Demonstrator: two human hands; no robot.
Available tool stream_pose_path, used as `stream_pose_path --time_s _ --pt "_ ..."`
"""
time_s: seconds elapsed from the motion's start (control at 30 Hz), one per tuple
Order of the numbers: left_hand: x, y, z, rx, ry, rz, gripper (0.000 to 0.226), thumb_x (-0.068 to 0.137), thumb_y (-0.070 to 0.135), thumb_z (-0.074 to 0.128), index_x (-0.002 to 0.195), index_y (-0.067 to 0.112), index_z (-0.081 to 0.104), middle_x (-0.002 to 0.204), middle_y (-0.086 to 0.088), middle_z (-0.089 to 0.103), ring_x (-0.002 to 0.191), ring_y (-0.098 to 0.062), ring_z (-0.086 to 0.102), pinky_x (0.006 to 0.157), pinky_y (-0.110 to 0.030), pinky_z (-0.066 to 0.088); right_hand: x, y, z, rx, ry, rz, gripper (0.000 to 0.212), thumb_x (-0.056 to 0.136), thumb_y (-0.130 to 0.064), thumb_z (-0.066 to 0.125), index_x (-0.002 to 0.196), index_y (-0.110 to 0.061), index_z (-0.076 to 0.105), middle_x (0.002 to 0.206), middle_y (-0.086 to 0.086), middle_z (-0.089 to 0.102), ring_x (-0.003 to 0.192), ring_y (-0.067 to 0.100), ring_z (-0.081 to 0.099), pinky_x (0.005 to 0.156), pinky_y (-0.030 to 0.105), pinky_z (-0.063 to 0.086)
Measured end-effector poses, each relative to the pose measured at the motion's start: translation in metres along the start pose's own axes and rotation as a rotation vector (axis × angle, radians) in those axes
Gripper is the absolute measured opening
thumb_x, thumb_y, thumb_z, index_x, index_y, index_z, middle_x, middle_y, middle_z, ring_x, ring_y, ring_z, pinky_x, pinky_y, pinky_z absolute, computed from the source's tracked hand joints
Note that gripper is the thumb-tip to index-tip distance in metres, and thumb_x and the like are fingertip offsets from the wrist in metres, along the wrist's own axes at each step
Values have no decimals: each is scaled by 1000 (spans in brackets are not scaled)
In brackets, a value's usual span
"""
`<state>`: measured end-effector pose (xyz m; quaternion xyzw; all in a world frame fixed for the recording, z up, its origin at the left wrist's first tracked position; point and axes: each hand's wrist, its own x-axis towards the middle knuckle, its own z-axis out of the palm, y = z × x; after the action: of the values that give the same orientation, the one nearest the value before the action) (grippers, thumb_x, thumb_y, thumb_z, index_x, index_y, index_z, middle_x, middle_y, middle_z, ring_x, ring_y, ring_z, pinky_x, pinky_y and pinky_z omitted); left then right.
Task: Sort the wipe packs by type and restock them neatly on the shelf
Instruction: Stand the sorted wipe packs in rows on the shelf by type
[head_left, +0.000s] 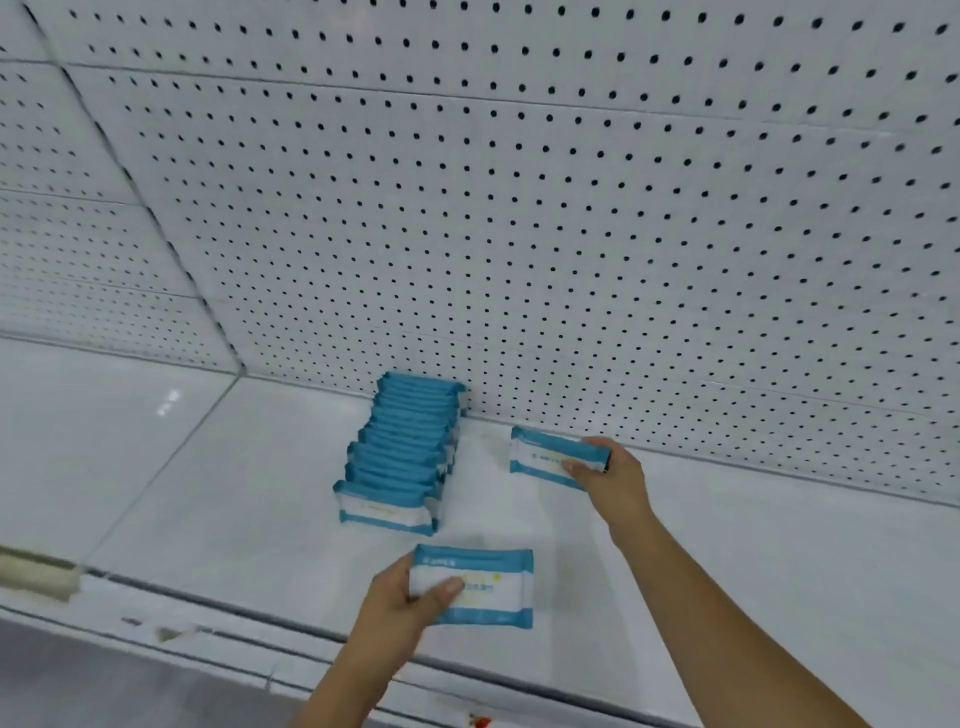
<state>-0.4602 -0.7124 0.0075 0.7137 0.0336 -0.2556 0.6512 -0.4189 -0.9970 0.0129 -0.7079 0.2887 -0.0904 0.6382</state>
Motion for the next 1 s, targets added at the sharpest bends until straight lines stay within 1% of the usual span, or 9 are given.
stream_pose_path --time_s 0.07,0.27,0.47,0.53,0.67,0.77,0.87,0.93,1.0 --pt "21 3 -6 17 -36 -5 20 87 6 72 106 11 71 100 -2 78 93 -19 74 76 -25 58 19 -1 16 -13 58 6 26 86 0 72 102 -16 61 98 1 63 85 11 59 69 16 49" --pt "67 16 -27 106 -149 -12 20 86 11 76 105 15 73 99 4 78 95 -15 74 82 -25 58 67 -6 55 -95 107 13 25 86 -1 72 107 -9 62 98 2 64 84 10 60 58 6 47" --pt "78 21 -27 115 -171 -66 23 83 5 78 104 10 71 95 3 78 91 -13 74 78 -21 56 94 3 71 -196 264 -23 17 83 -13 78 96 -15 66 91 0 68 81 16 61 56 6 42" --pt "77 22 -19 119 -184 -84 24 84 4 77 105 11 70 96 3 78 91 -13 74 80 -23 56 97 9 75 -315 318 -18 21 83 -22 78 100 -13 68 92 0 68 81 15 61 54 10 39" --pt "71 27 -2 107 -186 -113 26 84 7 76 107 18 69 97 7 78 94 -11 73 88 -31 58 99 16 83 -499 392 -47 34 84 -36 74 110 -15 67 106 -1 67 98 19 61 62 25 43" --pt "67 27 8 115 -180 -105 24 85 5 76 104 17 70 95 5 78 91 -12 74 80 -26 58 99 16 83 -532 407 -60 36 84 -41 73 112 -18 66 109 -3 66 102 18 60 64 27 49" --pt "63 29 13 83 -143 -71 23 84 1 75 103 13 70 93 3 78 89 -13 74 76 -21 56 91 17 77 -473 425 -55 37 81 -48 74 107 -24 63 99 -8 66 93 16 62 65 34 57" --pt "61 31 18 82 -120 -39 23 84 2 75 105 11 70 94 1 78 91 -14 74 77 -21 56 85 14 72 -409 423 -39 42 79 -48 78 109 -24 60 97 -10 64 88 13 62 64 30 56" --pt "61 32 22 68 -95 -17 23 85 2 75 105 11 71 95 -1 78 92 -17 74 76 -22 57 79 8 64 -314 398 -36 42 81 -42 78 111 -20 60 99 -9 64 87 11 62 61 15 49"
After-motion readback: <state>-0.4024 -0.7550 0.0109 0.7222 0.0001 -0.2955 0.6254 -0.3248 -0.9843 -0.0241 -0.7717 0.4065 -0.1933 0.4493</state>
